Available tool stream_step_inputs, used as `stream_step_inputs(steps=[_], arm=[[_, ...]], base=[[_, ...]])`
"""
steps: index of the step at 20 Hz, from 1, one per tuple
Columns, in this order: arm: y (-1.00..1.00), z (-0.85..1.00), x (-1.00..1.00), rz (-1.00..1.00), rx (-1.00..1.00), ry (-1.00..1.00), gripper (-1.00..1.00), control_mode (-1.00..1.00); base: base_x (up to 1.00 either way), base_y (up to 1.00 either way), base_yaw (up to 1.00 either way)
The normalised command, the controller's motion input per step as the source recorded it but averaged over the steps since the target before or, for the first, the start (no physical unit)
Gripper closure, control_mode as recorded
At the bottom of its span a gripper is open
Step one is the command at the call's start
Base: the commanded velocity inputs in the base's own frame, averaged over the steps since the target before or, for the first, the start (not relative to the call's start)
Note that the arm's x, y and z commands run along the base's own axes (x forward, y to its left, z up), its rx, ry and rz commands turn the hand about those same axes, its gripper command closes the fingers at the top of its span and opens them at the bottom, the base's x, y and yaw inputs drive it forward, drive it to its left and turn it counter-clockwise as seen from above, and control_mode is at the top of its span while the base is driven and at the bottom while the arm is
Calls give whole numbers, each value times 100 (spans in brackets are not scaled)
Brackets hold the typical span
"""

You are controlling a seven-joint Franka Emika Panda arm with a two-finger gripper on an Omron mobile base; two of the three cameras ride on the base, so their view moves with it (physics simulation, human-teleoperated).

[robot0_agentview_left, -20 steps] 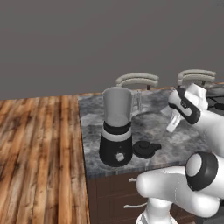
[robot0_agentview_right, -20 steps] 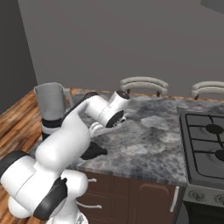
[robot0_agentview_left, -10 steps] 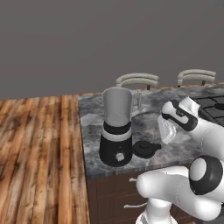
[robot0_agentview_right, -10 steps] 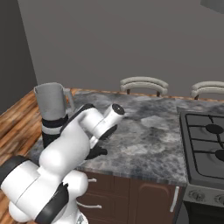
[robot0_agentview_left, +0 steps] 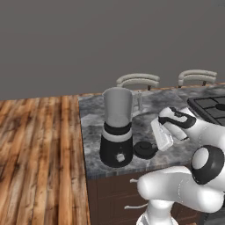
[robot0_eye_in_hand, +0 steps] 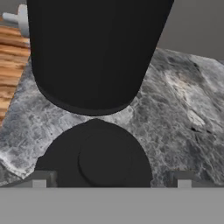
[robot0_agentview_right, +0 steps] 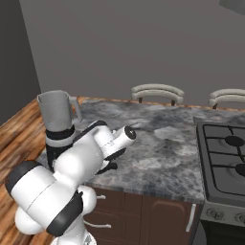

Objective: Close the lid blender by securely placing the lid on top.

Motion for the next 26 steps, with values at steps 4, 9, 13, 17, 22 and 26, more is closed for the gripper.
stream_step_inputs(steps=[4, 9, 13, 17, 22, 26], arm=[[0, -10, 24, 8, 5, 0, -100, -100], [3, -3, 17, 1, 1, 8, -100, -100], [1, -13, 1, 0, 0, 13, -100, -100], [6, -21, 0, 0, -1, 15, -100, -100], [21, -22, 0, 0, -6, 14, -100, -100], [9, -3, 0, 0, -1, 5, -100, -100]], base=[[0, 0, 0], [0, 0, 0], [0, 0, 0], [0, 0, 0], [0, 0, 0], [0, 0, 0]])
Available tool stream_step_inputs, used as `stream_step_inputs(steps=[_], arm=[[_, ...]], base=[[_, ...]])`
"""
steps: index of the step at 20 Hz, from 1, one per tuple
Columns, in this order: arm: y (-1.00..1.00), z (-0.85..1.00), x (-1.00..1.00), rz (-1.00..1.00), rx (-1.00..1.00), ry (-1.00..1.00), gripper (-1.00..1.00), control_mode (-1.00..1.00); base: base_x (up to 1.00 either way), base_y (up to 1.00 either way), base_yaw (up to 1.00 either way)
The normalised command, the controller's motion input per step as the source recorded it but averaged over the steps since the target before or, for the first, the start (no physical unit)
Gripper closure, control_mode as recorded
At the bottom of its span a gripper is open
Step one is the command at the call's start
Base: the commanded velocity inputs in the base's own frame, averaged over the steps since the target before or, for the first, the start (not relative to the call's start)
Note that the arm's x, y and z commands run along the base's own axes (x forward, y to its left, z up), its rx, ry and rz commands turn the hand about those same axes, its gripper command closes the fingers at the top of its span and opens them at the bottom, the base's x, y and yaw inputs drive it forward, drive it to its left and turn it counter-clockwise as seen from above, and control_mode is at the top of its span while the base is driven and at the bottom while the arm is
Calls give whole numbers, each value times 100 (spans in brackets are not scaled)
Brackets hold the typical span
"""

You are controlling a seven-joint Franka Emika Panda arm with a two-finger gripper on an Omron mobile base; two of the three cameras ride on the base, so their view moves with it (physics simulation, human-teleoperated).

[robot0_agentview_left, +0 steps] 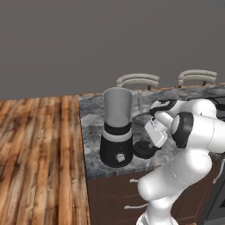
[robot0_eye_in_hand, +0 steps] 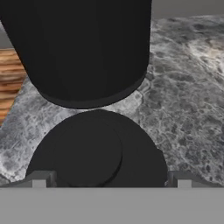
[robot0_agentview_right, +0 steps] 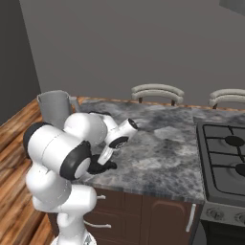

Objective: Close the lid blender by securely placing the lid on top.

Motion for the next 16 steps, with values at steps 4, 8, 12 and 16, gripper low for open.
stream_step_inputs(steps=[4, 8, 12, 16], arm=[[0, -3, -11, 1, 0, 2, -100, -100], [0, 0, -52, 0, 0, 0, -100, -100], [7, 0, -23, 0, 0, 0, -100, -100], [11, 0, 5, 0, 0, 0, -100, -100]], base=[[0, 0, 0], [0, 0, 0], [0, 0, 0], [0, 0, 0]])
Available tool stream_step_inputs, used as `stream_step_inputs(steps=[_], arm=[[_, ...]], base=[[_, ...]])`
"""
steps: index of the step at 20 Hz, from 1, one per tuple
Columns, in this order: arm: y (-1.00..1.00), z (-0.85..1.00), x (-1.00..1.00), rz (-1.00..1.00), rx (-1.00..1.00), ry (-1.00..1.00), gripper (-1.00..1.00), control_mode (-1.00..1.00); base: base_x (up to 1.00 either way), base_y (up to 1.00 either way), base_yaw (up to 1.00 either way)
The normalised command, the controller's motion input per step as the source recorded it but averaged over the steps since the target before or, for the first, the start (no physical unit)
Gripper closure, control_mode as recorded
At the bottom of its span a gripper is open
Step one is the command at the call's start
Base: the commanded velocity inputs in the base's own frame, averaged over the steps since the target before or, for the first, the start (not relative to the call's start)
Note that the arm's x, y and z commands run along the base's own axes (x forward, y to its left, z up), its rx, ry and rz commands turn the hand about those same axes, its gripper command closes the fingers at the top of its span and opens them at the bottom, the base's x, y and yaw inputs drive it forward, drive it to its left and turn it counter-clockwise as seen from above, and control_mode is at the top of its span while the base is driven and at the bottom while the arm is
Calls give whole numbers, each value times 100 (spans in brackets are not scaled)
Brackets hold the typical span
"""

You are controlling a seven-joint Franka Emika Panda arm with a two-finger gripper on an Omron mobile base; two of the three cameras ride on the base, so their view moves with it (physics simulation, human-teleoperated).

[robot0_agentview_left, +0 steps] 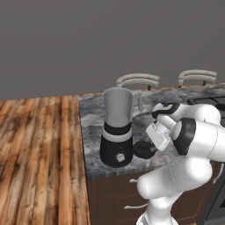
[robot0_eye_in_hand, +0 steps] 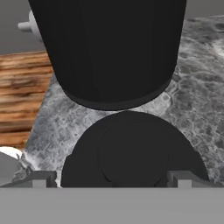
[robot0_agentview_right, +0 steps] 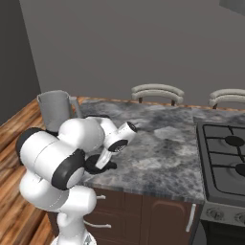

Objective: Close the lid blender by securely placing the lid on top.

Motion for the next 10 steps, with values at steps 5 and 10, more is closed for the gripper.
stream_step_inputs(steps=[5, 10], arm=[[0, 0, 18, 0, 0, -1, -100, -100], [0, 0, 4, 0, 0, -1, -100, -100]], base=[[0, 0, 0], [0, 0, 0]])
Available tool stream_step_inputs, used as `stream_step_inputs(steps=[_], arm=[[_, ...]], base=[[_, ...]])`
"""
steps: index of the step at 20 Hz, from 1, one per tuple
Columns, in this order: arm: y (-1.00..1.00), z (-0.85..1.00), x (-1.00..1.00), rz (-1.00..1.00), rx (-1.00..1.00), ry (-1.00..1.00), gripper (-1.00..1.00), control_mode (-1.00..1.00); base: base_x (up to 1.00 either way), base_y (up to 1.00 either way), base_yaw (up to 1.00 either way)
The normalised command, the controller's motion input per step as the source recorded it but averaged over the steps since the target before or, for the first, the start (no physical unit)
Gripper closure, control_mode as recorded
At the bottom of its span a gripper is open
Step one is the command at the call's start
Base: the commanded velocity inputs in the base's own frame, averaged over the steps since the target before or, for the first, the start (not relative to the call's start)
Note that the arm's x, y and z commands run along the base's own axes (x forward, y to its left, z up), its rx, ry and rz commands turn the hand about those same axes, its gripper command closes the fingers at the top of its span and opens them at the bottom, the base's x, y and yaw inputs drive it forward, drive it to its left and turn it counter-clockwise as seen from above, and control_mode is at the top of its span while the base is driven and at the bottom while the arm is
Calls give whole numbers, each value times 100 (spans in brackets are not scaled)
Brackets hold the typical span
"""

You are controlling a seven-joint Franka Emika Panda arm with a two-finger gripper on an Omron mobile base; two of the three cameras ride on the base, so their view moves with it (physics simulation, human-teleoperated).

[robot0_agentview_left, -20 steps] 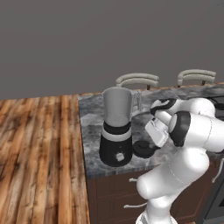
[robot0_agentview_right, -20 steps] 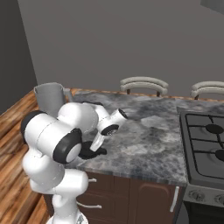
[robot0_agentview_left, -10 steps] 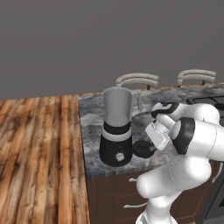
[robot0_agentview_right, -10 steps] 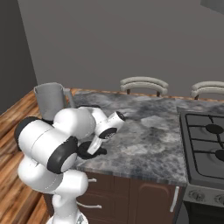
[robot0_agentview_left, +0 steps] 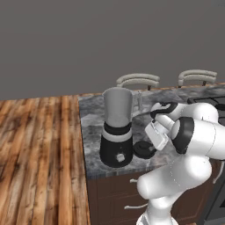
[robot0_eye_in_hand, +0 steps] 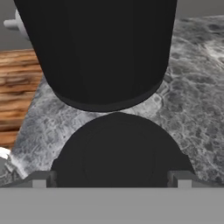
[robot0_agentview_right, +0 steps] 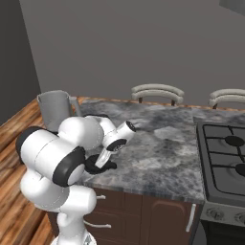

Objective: Close the lid blender by securely placing the lid on top.

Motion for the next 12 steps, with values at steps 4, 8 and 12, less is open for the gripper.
stream_step_inputs(steps=[4, 8, 12], arm=[[9, 0, 0, 0, 0, 0, -100, -100], [13, -9, 0, 0, 0, 0, -100, -100], [16, -15, 0, 0, 0, 0, -100, -100]], base=[[0, 0, 0], [0, 0, 0], [0, 0, 0]])
